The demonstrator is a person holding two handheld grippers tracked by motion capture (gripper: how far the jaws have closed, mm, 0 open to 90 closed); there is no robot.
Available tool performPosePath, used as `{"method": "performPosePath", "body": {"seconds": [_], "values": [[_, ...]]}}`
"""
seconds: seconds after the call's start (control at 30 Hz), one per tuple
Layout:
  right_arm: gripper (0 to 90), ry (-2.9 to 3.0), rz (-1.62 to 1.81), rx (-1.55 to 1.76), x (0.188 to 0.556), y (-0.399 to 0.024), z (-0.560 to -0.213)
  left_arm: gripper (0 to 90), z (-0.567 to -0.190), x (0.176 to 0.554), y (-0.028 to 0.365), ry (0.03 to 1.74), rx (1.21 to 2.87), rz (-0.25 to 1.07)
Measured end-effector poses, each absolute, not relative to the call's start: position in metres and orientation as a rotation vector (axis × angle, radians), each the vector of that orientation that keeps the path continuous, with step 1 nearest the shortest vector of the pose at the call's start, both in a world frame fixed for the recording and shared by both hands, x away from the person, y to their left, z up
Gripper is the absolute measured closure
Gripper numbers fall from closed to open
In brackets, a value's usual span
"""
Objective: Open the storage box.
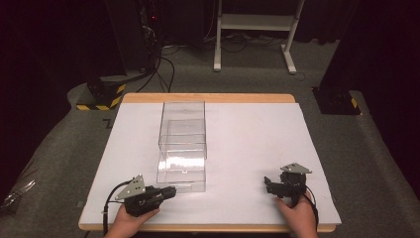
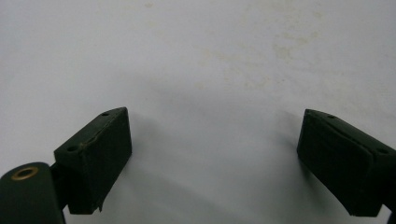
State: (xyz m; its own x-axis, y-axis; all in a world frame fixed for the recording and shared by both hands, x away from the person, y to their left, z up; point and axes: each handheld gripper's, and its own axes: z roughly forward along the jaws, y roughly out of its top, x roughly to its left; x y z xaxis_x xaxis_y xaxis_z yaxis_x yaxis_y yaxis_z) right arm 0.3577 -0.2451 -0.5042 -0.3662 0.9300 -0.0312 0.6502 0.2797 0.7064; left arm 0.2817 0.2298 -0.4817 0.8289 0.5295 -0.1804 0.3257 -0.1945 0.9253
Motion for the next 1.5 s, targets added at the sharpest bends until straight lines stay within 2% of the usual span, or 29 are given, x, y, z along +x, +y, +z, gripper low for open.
{"method": "performPosePath", "body": {"seconds": [0.07,0.23,0.8,1.1,1.37,1.43,1.5], "values": [[10.3,2.113,0.848,1.420,0.358,-0.245,-0.504,81.6,-0.482,0.281,0.231,0.657,1.791,0.207],[10.3,2.114,0.849,1.419,0.358,-0.245,-0.504,72.8,-0.480,0.277,0.238,0.677,1.747,0.228],[10.3,2.114,0.850,1.423,0.358,-0.245,-0.504,70.4,-0.462,0.269,0.268,0.690,1.640,0.334],[10.3,2.114,0.850,1.422,0.358,-0.245,-0.504,63.7,-0.462,0.272,0.294,0.792,1.585,0.446],[10.3,2.114,0.850,1.421,0.358,-0.245,-0.504,53.6,-0.481,0.281,0.320,0.972,1.614,0.602],[10.3,2.114,0.850,1.420,0.358,-0.245,-0.504,51.5,-0.487,0.284,0.319,1.030,1.569,0.608],[10.3,2.114,0.850,1.421,0.358,-0.245,-0.504,49.9,-0.489,0.287,0.327,1.056,1.652,0.673]]}}
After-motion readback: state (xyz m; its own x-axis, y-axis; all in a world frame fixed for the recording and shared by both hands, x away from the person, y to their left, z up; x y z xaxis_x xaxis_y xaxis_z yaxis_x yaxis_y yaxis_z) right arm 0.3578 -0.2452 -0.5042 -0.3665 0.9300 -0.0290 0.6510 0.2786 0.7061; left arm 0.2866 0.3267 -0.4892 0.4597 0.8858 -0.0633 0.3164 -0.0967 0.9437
